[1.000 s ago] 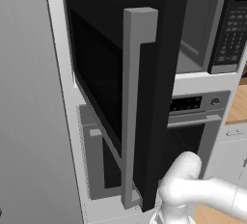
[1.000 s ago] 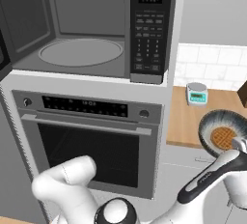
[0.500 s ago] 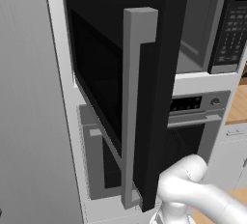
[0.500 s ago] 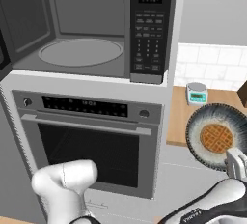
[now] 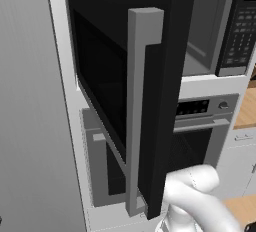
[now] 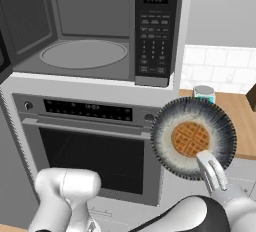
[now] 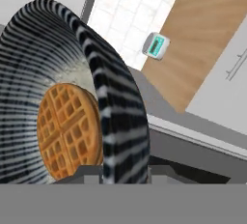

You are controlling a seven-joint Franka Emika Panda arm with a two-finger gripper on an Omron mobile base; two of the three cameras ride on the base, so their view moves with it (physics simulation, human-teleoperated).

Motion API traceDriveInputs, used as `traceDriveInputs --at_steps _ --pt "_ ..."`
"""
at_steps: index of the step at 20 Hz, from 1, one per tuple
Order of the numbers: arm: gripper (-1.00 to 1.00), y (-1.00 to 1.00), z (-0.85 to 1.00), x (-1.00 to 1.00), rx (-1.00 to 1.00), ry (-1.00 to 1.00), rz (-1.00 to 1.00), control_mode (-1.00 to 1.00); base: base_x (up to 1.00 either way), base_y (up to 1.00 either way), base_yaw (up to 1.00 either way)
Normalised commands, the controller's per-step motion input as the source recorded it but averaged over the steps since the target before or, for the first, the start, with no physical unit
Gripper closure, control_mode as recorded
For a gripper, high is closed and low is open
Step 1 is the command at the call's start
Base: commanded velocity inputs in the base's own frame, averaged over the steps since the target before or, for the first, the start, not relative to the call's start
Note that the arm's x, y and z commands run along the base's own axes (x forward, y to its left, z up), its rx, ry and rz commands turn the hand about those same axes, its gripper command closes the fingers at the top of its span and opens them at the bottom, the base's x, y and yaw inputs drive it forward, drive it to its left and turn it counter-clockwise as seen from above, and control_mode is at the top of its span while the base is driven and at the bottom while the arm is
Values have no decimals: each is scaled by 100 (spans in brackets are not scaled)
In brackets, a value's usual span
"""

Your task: Open the microwave, place the bowl with waffle inside the microwave, then close the microwave door and turn it on.

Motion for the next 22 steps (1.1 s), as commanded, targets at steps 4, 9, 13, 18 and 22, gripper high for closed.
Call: traceDriveInputs --at_steps 4,9,13,18,22 --pt "100 100 67 -69 -26 0 1 -100 0 0 0" --pt "100 100 86 -63 -27 5 4 -100 0 0 0" --pt "100 100 97 -6 -19 25 4 -100 0 0 0" --pt "100 100 80 14 -15 40 4 -100 0 0 0" --pt "100 100 53 13 -9 32 0 -100 0 0 0"
